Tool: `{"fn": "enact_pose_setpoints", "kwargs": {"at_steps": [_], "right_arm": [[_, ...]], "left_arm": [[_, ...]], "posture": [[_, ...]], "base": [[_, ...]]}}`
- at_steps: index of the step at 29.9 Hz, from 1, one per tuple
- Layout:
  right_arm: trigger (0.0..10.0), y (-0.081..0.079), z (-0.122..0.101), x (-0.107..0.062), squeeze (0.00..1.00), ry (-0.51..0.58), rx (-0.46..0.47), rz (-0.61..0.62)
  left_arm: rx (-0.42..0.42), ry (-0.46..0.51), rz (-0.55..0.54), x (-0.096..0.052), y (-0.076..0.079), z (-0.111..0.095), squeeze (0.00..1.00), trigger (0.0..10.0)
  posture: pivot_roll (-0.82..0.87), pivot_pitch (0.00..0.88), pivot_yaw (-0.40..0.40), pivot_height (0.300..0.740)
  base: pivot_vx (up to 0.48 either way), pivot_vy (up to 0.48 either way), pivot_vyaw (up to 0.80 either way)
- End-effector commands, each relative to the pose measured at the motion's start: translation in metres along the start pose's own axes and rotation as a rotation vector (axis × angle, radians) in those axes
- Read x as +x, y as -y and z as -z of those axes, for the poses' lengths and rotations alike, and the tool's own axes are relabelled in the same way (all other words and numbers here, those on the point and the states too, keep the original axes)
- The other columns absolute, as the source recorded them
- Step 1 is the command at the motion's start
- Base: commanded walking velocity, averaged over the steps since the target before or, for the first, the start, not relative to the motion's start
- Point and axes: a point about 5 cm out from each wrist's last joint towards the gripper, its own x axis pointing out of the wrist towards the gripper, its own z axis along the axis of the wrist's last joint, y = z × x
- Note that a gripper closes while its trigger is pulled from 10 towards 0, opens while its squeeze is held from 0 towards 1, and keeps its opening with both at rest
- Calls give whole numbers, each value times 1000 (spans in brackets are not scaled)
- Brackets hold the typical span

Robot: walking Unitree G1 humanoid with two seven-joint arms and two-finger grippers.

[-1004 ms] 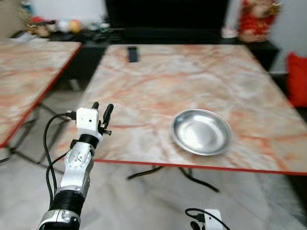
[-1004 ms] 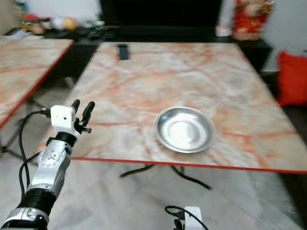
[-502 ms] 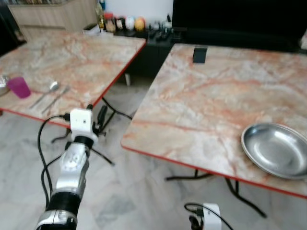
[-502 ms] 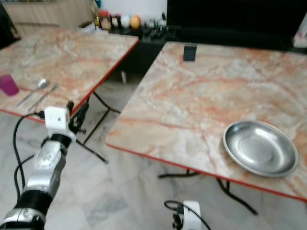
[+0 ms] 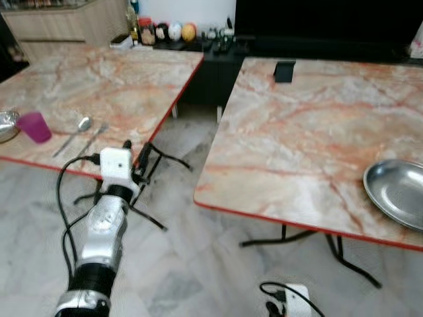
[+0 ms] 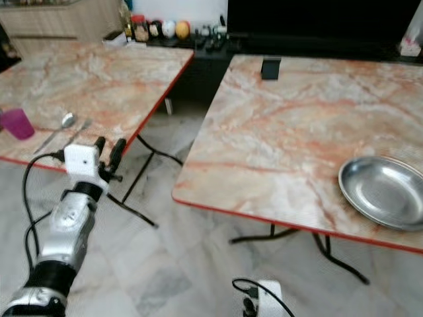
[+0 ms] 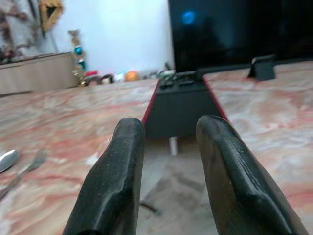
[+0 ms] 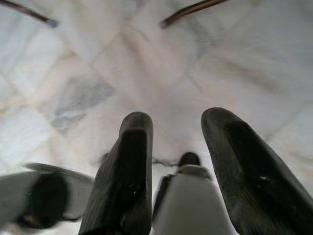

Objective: Setting the table

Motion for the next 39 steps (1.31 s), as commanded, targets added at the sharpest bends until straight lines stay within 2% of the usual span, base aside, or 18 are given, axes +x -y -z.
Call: {"fn": "enact_pose_setpoints", "kwargs": {"at_steps": [1,7,16,23,32,39], "right_arm": [[10000,-5,-1,1,0,1,6,-12],[10000,-5,-1,1,0,0,9,-13],[10000,-4,-2,1,0,2,7,-8],[10000,-4,-2,1,0,-2,-12,-9],[10000,-4,-1,1,0,-3,9,0],[10000,-4,-1,1,0,0,8,-2]], "left_arm": [[16,-18,-22,-3,-9,1,0,10000],[9,-23,-24,-5,-8,3,0,10000],[13,-67,-46,-19,-12,15,0,10000],[0,-44,-47,-15,-12,10,0,10000],[-25,-30,-21,-9,0,7,0,10000],[-24,-27,-29,-8,-5,6,0,10000]], "posture": [[67,0,21,740],[68,0,19,740],[74,0,10,740],[73,0,11,740],[70,0,12,740],[78,0,13,740]], "base": [[0,307,0],[0,308,0],[0,307,0],[0,307,0],[0,390,0],[0,480,0]]}}
